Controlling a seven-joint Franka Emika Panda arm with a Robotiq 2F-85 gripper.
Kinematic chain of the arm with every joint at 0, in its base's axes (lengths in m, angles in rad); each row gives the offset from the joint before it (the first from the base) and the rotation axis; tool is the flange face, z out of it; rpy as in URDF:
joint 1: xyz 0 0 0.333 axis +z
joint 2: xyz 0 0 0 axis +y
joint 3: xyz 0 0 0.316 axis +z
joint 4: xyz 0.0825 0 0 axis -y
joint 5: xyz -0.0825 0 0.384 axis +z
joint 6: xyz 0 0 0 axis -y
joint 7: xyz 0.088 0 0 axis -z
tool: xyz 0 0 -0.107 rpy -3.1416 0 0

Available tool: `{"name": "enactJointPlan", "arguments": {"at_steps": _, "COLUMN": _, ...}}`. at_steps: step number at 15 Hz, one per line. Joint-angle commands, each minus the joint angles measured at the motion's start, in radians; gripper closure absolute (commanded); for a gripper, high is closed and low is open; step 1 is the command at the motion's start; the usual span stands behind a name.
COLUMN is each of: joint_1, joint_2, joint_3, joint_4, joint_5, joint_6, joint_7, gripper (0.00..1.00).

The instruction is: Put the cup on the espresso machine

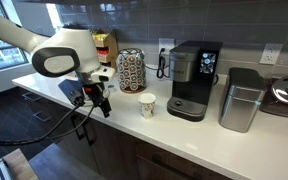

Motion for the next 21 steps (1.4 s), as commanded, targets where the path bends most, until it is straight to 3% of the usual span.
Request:
{"name": "enactJointPlan", "arguments": {"at_steps": 1, "joint_1": 0.017, "joint_2": 0.058, "joint_3": -0.04, "joint_4": -0.051, "joint_5": 0.063, "joint_6": 0.21, "joint_7": -0.112, "gripper": 0.0}}
{"name": "enactJointPlan", "arguments": {"at_steps": 6, "joint_1": 0.1, "joint_2": 0.142, "joint_3": -0.1, "joint_4": -0.091, "joint_5": 0.283, "joint_6": 0.54, "joint_7": -0.282, "gripper": 0.0}}
{"name": "enactJointPlan", "arguments": {"at_steps": 10, "joint_1": 0.202, "joint_2": 0.164, "joint_3": -0.156, "joint_4": -0.087, "joint_5": 0.503, "joint_6": 0.707, "joint_7": -0.404, "gripper": 0.0}}
{"name": "enactJointPlan", "arguments": {"at_steps": 11, "joint_1": 0.155, "joint_2": 0.154, "joint_3": -0.124, "joint_4": -0.086, "joint_5": 0.43, "joint_6": 0.653, "joint_7": -0.365, "gripper": 0.0}}
{"name": "enactJointPlan", "arguments": {"at_steps": 16, "joint_1": 0.182, "joint_2": 0.158, "joint_3": -0.14, "joint_4": -0.085, "joint_5": 0.472, "joint_6": 0.69, "joint_7": -0.377, "gripper": 0.0}}
{"name": "enactJointPlan", "arguments": {"at_steps": 21, "joint_1": 0.264, "joint_2": 0.166, "joint_3": -0.212, "joint_4": -0.047, "joint_5": 0.562, "joint_6": 0.734, "joint_7": -0.47, "gripper": 0.0}}
